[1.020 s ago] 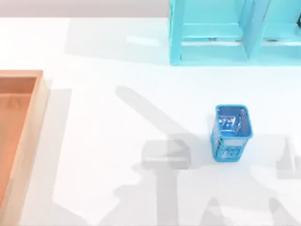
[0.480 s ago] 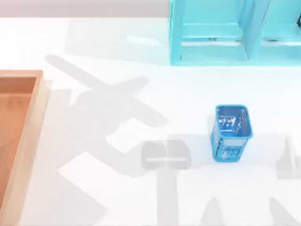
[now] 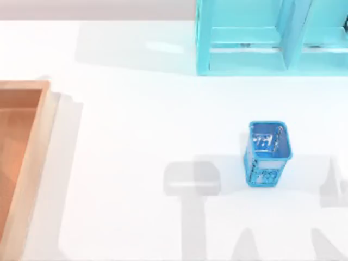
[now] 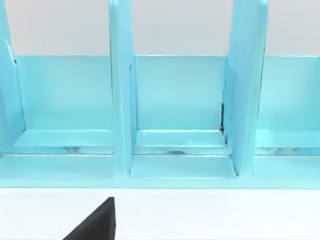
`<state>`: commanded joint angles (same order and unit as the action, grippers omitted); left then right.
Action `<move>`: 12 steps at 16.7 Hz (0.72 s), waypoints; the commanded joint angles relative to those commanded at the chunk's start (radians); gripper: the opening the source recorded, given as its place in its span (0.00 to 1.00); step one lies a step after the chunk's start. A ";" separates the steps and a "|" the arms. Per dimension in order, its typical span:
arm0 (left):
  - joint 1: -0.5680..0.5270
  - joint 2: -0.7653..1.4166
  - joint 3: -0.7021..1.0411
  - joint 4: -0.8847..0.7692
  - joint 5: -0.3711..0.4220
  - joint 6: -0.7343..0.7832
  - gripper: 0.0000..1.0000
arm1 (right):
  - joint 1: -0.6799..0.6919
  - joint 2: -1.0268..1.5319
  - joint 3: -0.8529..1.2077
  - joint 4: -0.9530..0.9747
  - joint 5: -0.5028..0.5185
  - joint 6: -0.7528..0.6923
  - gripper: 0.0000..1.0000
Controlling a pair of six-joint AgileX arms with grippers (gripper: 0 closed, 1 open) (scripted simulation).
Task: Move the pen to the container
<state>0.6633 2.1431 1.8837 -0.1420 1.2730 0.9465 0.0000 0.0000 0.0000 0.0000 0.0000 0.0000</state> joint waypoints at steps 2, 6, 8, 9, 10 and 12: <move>-0.013 -0.033 -0.095 -0.288 -0.041 0.238 0.00 | 0.000 0.000 0.000 0.000 0.000 0.000 1.00; -0.035 -0.100 -0.265 -0.804 -0.107 0.667 0.00 | 0.000 0.000 0.000 0.000 0.000 0.000 1.00; -0.044 -0.131 -0.336 -1.014 -0.127 0.846 0.00 | 0.000 0.000 0.000 0.000 0.000 0.000 1.00; -0.048 -0.146 -0.367 -1.104 -0.134 0.926 0.00 | 0.000 0.000 0.000 0.000 0.000 0.000 1.00; -0.051 -0.160 -0.395 -1.185 -0.138 0.997 0.00 | 0.000 0.000 0.000 0.000 0.000 0.000 1.00; -0.056 -0.183 -0.438 -1.312 -0.142 1.110 0.00 | 0.000 0.000 0.000 0.000 0.000 0.000 1.00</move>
<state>0.6073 1.9602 1.4457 -1.4539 1.1313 2.0568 0.0000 0.0000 0.0000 0.0000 0.0000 0.0000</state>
